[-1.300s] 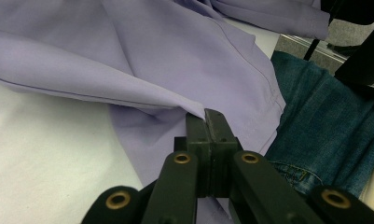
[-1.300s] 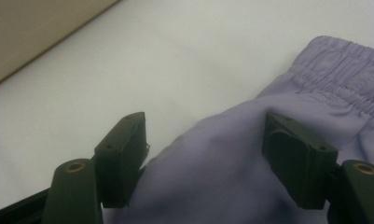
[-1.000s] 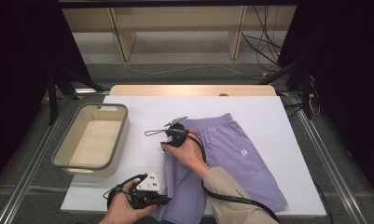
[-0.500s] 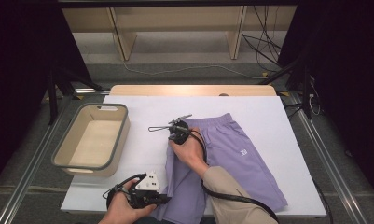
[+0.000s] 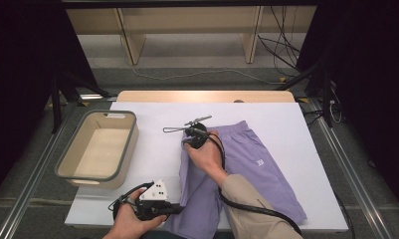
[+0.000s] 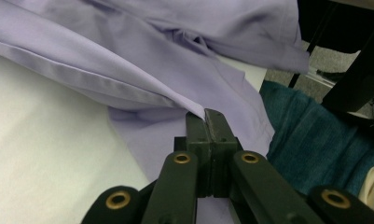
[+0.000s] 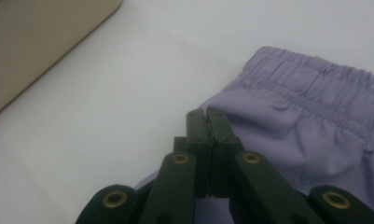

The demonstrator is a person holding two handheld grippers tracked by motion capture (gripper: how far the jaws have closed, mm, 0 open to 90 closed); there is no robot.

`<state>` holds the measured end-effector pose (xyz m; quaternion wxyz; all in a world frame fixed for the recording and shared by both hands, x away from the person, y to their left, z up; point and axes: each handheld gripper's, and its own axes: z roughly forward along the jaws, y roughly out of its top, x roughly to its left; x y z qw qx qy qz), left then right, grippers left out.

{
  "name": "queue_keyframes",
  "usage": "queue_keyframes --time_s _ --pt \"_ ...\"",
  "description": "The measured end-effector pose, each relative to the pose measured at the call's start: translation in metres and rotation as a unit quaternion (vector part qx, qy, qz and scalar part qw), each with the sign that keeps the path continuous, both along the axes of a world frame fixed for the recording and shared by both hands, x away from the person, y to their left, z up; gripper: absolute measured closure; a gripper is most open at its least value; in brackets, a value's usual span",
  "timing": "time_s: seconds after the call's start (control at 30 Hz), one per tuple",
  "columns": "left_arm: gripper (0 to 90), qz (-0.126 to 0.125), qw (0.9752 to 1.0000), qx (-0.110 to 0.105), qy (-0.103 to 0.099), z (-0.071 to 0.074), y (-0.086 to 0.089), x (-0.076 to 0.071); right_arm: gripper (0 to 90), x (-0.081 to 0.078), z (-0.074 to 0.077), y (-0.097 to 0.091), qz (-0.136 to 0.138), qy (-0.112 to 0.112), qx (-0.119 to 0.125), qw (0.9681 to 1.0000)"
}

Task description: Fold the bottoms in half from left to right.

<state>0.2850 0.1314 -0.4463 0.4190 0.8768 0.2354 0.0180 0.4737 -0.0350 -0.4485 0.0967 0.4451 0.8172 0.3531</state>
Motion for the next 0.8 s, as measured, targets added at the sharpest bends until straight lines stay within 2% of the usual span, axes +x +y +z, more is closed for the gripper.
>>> queue_keyframes --time_s 0.33,0.8 --pt "89.4 -0.003 0.9991 -0.041 -0.014 0.014 -0.008 0.007 89.8 0.002 0.019 -0.023 -0.016 -0.014 0.007 0.9997" --pt "89.3 -0.023 0.9974 -0.055 -0.041 0.023 -0.029 0.012 89.8 0.002 0.034 -0.053 -0.039 -0.031 0.013 0.9987"
